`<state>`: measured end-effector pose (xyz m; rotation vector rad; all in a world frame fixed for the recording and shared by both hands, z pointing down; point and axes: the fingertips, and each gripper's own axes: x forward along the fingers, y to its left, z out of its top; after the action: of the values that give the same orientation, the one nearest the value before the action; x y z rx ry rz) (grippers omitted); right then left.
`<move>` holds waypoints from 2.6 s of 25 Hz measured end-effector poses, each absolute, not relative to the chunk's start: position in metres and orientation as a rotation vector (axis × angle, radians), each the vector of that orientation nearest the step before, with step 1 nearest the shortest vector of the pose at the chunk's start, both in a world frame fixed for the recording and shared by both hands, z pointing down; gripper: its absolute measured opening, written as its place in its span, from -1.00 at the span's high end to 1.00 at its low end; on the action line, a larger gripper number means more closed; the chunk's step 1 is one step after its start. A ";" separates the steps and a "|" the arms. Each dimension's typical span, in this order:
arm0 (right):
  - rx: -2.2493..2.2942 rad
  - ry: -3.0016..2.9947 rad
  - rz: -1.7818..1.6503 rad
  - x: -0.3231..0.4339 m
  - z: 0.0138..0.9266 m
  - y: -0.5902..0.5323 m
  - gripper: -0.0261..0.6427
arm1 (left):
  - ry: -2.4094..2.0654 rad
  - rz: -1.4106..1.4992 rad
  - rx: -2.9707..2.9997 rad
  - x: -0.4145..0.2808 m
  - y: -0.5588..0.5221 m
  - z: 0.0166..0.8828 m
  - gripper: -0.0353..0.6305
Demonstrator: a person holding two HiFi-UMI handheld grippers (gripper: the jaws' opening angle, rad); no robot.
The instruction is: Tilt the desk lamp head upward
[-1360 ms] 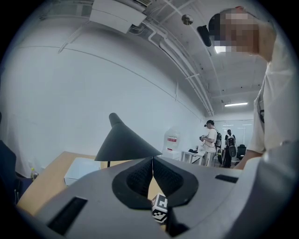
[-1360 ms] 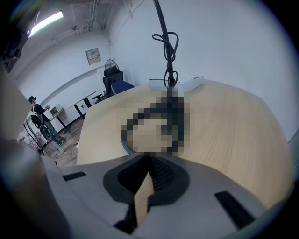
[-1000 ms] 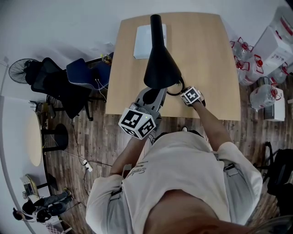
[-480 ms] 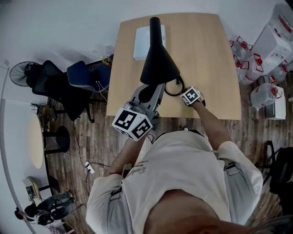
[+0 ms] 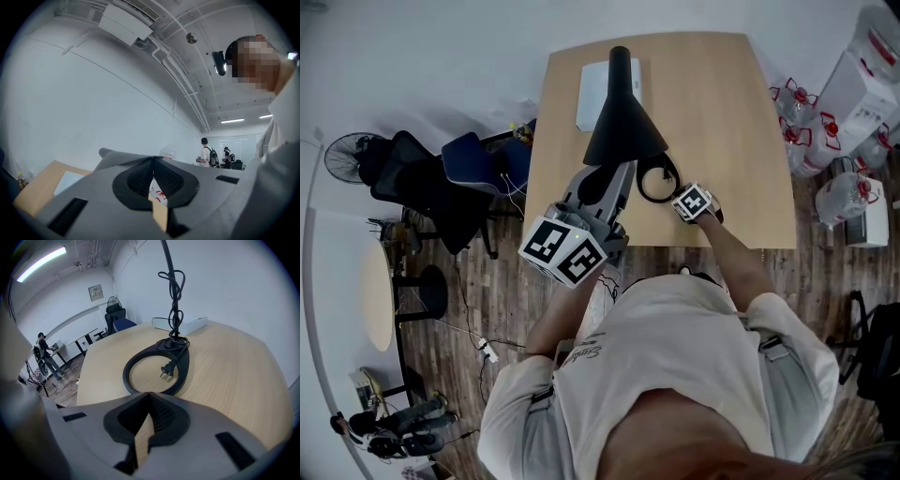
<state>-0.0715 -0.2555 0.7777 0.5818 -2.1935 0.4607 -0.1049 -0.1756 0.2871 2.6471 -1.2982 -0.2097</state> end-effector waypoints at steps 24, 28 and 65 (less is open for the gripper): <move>0.584 -2.212 0.465 -0.072 0.777 -0.258 0.93 | -1.352 -0.249 2.723 -0.112 -0.187 0.250 0.84; 0.645 -2.282 0.463 -0.073 0.770 -0.256 0.94 | -1.361 -0.197 2.682 -0.116 -0.182 0.273 0.85; 1.164 -2.696 0.220 -0.038 0.478 -0.084 0.94 | -1.160 0.129 2.525 -0.177 -0.087 0.446 0.85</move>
<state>-0.0378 -0.0839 0.4775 1.1636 -2.6962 0.2201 -0.1774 -0.0873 0.4458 2.5252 -1.1602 0.1294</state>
